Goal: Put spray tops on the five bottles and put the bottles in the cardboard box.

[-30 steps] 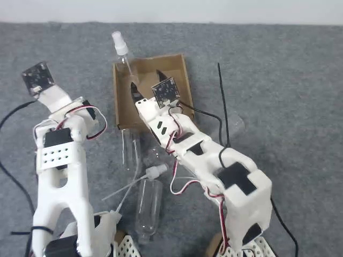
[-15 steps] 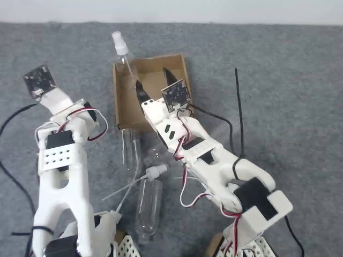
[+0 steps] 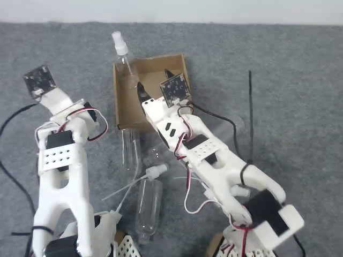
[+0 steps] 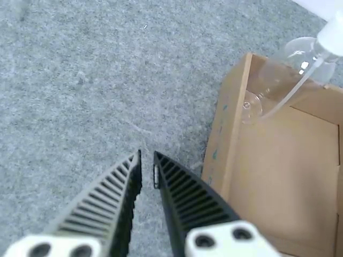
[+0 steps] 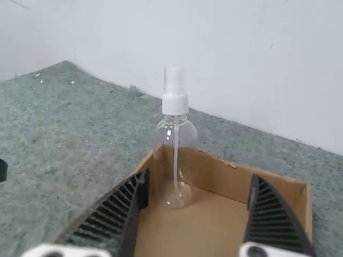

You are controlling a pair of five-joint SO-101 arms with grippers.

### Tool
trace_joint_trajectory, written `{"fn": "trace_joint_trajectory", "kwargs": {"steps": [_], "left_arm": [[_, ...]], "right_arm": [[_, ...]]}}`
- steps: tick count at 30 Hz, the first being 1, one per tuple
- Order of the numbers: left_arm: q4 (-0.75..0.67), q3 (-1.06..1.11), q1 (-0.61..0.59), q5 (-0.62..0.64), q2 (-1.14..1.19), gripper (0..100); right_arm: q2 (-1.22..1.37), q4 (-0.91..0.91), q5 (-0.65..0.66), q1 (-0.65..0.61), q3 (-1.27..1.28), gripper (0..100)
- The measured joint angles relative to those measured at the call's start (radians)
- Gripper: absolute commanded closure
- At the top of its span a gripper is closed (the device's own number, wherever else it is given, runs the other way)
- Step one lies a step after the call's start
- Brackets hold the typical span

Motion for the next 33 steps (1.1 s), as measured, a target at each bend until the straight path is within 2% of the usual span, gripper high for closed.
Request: {"fn": "trace_joint_trajectory", "kwargs": {"steps": [7, 18, 33], "left_arm": [[0.0, 0.0, 0.0, 0.0, 0.0, 97], [-0.049, 0.002, 0.0, 0.0, 0.0, 97], [-0.049, 0.025, 0.0, 0.0, 0.0, 97]], "right_arm": [[-0.126, 0.241, 0.0, 0.0, 0.0, 75.8], [-0.273, 0.419, 0.0, 0.0, 0.0, 76.0], [-0.496, 0.864, 0.012, 0.0, 0.0, 76.0]]}}
